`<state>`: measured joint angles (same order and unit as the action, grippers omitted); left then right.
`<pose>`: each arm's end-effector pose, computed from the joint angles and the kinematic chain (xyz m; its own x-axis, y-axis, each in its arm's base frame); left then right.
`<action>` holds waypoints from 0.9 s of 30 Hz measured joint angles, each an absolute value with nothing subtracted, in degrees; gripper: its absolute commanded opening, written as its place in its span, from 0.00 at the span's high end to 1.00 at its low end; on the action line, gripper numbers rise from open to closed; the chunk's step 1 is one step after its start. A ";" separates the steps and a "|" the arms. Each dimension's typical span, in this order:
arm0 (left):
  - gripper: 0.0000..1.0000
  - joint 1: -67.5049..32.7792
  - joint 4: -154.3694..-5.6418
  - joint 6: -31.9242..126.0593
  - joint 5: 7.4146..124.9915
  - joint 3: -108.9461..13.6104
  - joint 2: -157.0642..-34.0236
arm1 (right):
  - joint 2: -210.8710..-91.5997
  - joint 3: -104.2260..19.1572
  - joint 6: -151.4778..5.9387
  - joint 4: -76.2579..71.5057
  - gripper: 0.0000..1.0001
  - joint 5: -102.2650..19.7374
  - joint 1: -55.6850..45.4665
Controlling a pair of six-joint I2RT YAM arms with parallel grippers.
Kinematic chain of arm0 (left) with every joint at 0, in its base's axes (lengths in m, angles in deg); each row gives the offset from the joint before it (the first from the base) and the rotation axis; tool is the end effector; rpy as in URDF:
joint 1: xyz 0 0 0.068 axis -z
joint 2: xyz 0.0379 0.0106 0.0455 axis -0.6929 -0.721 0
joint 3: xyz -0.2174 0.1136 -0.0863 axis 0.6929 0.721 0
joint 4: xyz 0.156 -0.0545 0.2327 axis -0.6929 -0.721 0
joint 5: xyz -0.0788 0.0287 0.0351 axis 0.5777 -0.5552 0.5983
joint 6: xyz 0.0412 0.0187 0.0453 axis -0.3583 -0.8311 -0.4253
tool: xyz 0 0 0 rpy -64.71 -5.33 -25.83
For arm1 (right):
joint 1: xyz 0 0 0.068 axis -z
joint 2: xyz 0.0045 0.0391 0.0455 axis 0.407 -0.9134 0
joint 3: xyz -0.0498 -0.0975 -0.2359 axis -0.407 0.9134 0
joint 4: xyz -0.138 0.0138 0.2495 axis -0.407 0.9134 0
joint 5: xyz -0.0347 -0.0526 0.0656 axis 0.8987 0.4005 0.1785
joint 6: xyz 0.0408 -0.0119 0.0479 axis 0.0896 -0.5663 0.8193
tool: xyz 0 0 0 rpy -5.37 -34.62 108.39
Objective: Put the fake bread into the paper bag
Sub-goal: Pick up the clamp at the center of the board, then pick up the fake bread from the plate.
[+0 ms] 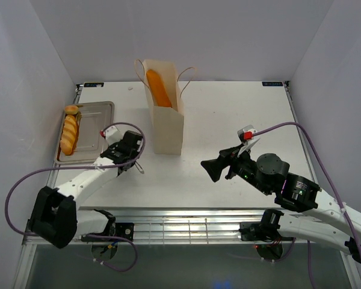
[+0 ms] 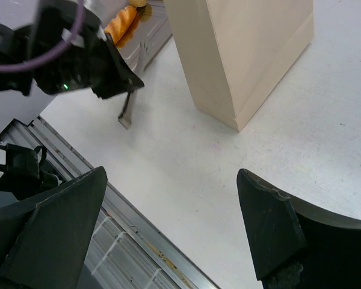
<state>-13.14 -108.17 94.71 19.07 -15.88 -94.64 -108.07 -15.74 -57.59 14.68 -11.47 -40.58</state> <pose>0.2450 -0.1093 0.1555 -0.4929 -0.4851 -0.7223 -0.5745 0.8049 -0.1486 0.1008 0.1686 0.3639 -0.2997 0.1774 -0.9374 -0.6079 0.7217 0.3310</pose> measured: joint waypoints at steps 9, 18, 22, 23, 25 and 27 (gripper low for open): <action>0.92 -39.11 -112.79 83.04 38.13 -28.99 -82.13 | -109.64 -15.74 -58.98 14.68 0.05 -12.41 -40.58; 0.71 -67.92 -109.86 79.58 64.66 -31.29 -90.44 | -110.40 -15.78 -61.24 14.68 0.05 -14.20 -40.56; 0.65 -72.90 -106.23 81.42 73.25 -31.24 -95.80 | -110.80 -15.98 -62.55 14.63 0.04 -14.31 -40.54; 0.65 -73.31 -105.33 81.88 74.67 -31.29 -96.84 | -110.91 -16.00 -62.81 14.63 0.04 -14.31 -40.54; 0.63 -73.77 -103.78 82.58 77.27 -31.64 -99.18 | -111.04 -16.02 -63.36 14.66 0.04 -14.31 -40.54; 0.60 -74.17 -102.38 83.10 79.24 -32.27 -101.41 | -111.02 -16.05 -63.55 14.63 0.04 -14.31 -40.54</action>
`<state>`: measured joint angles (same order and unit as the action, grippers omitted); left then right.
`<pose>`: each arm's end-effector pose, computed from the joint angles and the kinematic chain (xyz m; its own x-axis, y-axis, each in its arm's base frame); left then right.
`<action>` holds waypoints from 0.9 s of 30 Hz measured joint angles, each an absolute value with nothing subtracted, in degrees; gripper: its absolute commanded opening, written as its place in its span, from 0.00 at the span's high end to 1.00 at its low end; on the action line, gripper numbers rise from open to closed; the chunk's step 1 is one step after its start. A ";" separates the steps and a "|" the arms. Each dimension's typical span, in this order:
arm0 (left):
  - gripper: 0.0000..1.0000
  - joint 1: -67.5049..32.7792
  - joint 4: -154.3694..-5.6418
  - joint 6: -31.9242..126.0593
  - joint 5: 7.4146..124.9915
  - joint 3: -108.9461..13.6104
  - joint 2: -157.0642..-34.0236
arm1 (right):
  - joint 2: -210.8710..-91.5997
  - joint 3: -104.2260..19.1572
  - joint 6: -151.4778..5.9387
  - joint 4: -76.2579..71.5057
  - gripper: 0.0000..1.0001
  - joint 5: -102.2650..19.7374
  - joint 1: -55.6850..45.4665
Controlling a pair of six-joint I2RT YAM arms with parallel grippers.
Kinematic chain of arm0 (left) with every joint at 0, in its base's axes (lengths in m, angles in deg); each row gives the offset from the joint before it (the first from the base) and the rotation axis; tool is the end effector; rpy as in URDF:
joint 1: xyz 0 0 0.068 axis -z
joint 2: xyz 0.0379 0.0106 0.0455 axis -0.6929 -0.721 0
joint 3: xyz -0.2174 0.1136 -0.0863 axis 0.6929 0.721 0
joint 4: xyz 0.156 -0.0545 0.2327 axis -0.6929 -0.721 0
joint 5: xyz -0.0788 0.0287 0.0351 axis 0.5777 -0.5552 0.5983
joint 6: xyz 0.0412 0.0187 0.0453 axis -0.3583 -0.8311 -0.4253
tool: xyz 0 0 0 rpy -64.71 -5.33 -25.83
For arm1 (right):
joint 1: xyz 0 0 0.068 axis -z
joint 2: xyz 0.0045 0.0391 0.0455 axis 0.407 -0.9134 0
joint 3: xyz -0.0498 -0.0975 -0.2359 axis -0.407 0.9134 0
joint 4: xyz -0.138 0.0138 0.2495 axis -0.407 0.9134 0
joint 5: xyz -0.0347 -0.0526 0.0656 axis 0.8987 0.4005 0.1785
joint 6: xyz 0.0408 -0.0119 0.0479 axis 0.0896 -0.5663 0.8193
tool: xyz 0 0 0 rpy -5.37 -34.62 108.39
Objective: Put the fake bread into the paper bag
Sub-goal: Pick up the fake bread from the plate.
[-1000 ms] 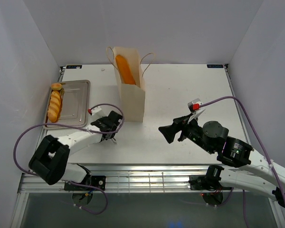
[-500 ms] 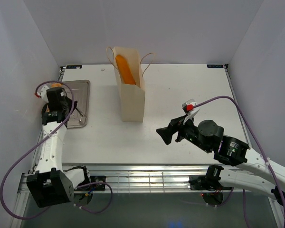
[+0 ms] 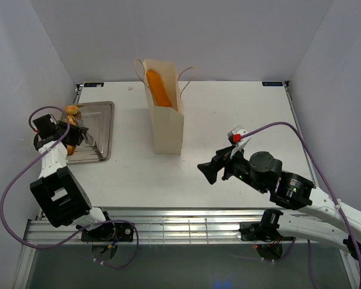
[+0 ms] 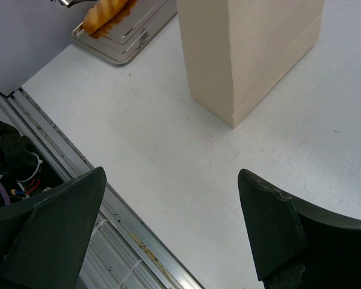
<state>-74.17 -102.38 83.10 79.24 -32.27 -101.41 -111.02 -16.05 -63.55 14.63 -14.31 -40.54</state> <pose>0.3010 0.1552 0.2191 -0.2270 -0.9298 -0.2898 -0.6159 0.3675 -0.6968 0.1045 0.1814 0.3565 -0.2635 0.0529 -0.9632 -0.6650 0.7133 0.2211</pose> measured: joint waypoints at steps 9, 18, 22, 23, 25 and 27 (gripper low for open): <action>0.57 -75.65 -98.78 84.87 83.31 -38.61 -109.02 | -109.66 -16.05 -63.55 14.66 0.04 -14.27 -40.49; 0.59 -75.68 -98.95 84.87 81.89 -43.07 -112.89 | -107.37 -16.05 -63.68 14.66 0.04 -13.79 -40.49; 0.56 -75.70 -98.88 84.87 80.99 -44.71 -115.03 | -106.95 -15.94 -63.75 14.63 0.04 -13.39 -40.49; 0.56 -75.70 -98.88 84.85 80.68 -45.21 -115.73 | -106.82 -15.85 -63.75 14.66 0.04 -13.26 -40.49; 0.54 -75.70 -98.97 84.87 80.09 -45.82 -116.60 | -106.60 -15.83 -63.79 14.68 0.04 -12.98 -40.49; 0.53 -75.70 -99.06 84.85 79.50 -46.70 -117.54 | -106.25 -15.83 -63.84 14.68 0.04 -12.74 -40.49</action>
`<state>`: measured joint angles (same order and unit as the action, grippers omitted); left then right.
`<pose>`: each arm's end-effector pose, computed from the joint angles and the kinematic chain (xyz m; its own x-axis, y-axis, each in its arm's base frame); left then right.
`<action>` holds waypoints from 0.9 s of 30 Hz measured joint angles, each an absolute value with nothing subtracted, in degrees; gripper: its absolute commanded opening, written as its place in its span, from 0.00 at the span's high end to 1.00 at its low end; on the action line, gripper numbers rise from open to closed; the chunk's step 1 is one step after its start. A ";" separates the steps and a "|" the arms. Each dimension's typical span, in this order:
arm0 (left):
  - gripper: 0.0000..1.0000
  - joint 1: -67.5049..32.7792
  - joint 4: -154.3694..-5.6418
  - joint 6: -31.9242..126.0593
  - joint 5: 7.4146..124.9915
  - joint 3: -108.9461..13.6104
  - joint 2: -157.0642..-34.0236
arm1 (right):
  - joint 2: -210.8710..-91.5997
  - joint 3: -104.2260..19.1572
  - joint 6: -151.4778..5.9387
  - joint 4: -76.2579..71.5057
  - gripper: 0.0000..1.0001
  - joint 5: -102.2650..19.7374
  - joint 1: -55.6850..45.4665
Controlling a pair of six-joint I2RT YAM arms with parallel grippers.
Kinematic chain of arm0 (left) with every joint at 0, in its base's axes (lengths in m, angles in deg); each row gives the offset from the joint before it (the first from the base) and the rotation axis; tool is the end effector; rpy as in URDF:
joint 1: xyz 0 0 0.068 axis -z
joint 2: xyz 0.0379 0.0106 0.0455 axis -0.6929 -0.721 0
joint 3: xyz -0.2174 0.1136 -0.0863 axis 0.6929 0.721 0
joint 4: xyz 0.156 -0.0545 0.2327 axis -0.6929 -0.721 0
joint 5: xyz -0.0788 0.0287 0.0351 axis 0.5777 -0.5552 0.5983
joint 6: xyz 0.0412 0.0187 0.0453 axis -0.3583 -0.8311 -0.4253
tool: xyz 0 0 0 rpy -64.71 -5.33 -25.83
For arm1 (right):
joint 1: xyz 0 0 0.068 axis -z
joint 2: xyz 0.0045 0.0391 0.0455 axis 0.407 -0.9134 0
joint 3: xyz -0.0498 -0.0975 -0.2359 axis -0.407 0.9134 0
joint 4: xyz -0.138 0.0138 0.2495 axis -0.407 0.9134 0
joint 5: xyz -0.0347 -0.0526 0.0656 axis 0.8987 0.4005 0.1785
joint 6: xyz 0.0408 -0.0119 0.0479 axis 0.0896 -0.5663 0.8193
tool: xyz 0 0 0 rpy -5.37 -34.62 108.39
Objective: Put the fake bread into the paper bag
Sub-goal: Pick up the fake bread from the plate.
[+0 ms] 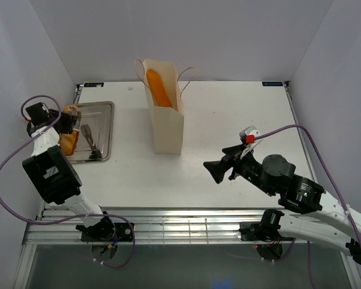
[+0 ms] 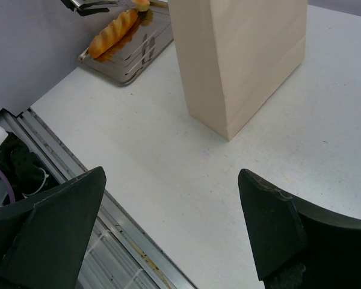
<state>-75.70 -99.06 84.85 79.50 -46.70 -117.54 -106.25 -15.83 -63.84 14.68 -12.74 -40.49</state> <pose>0.3571 0.2004 0.2144 -0.1789 -0.9418 -0.2845 -0.6121 0.3330 -0.7173 0.0968 0.1618 0.3699 -0.2221 0.1231 -0.9672 -0.6547 0.7162 0.2416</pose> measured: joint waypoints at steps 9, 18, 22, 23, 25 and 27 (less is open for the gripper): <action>0.52 -75.70 -98.75 84.87 77.93 -49.65 -121.81 | -105.81 -15.81 -64.82 14.68 0.04 -12.35 -40.49; 0.51 -75.70 -98.47 85.49 77.14 -51.18 -124.41 | -105.88 -15.76 -65.06 14.68 0.03 -12.28 -40.47; 0.51 -75.70 -98.16 85.75 76.82 -51.77 -124.43 | -105.88 -15.76 -65.06 14.68 0.03 -12.26 -40.47; 0.51 -75.70 -97.97 85.88 76.82 -51.81 -124.45 | -105.88 -15.76 -65.06 14.68 0.03 -12.26 -40.47; 0.51 -75.70 -97.90 86.03 76.79 -52.03 -124.62 | -105.90 -15.76 -65.06 14.68 0.03 -12.26 -40.47; 0.51 -75.70 -97.66 86.21 76.77 -52.10 -124.71 | -105.95 -15.76 -65.06 14.68 0.03 -12.26 -40.47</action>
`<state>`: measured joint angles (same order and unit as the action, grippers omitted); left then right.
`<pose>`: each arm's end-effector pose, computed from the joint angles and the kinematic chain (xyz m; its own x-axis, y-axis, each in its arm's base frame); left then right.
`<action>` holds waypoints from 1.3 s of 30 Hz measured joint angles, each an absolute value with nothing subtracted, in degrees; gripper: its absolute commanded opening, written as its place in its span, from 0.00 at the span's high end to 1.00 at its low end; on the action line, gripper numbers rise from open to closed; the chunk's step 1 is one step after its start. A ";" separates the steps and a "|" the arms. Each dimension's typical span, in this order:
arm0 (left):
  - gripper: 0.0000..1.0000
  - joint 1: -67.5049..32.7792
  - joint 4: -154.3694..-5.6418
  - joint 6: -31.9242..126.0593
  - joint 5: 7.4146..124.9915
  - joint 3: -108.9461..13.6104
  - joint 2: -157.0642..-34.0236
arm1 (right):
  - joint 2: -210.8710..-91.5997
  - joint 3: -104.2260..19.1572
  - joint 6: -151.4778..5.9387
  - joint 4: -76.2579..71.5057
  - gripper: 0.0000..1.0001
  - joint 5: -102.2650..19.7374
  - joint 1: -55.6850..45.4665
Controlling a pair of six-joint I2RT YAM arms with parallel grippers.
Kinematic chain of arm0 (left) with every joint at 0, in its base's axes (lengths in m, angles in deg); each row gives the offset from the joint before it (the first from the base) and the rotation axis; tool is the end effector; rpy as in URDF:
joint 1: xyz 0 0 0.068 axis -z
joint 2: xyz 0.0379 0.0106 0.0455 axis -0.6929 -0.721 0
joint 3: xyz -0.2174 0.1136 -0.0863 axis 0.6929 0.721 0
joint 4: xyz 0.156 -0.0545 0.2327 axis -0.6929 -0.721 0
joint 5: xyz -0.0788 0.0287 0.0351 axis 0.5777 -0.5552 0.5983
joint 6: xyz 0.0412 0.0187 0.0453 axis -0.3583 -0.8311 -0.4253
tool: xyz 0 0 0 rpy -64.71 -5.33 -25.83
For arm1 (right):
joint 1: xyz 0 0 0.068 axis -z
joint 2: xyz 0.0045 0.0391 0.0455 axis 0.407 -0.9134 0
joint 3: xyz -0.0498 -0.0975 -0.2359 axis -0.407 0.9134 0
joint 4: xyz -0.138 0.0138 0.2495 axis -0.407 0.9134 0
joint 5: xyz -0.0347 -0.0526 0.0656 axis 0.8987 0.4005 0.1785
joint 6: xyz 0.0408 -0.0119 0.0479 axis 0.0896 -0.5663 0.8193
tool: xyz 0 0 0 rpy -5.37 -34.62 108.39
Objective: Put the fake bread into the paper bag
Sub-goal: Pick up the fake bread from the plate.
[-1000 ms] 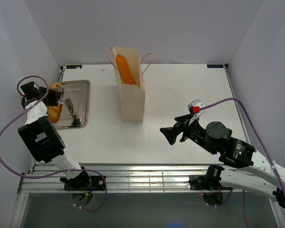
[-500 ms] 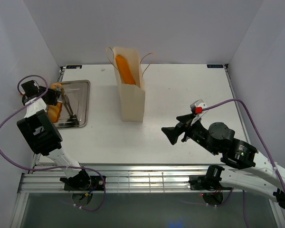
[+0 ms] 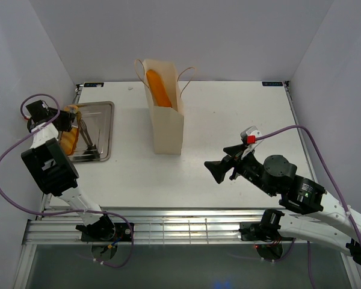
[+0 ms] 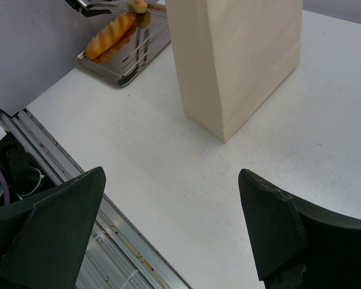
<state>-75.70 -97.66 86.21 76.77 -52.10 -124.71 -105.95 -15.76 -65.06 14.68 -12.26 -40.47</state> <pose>0.3803 0.2174 0.1990 -0.1377 -0.9479 -0.2871 -0.6430 0.3061 -0.7020 0.0966 0.1604 0.3703 -0.2049 0.1129 -0.9723 -0.6535 0.7237 0.2218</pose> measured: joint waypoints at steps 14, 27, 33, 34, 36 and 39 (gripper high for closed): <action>0.54 -75.68 -97.86 87.08 76.71 -54.11 -127.77 | -106.08 -15.76 -65.06 14.68 0.03 -11.54 -40.47; 0.86 -75.68 -98.78 87.54 76.53 -54.11 -128.47 | -105.22 -15.76 -65.06 14.66 0.03 -11.01 -40.45; 1.00 -75.68 -98.75 87.65 76.60 -54.11 -128.45 | -105.01 -15.76 -65.04 14.66 0.03 -10.88 -40.45; 1.00 -75.68 -98.75 87.69 76.62 -54.11 -128.41 | -105.01 -15.76 -65.04 14.68 0.03 -10.86 -40.45; 1.00 -75.68 -98.78 87.87 76.77 -54.11 -128.27 | -105.01 -15.76 -65.04 14.68 0.03 -10.84 -40.45; 1.00 -75.68 -98.86 88.02 76.82 -54.11 -128.01 | -105.03 -15.76 -64.99 14.68 0.03 -10.84 -40.45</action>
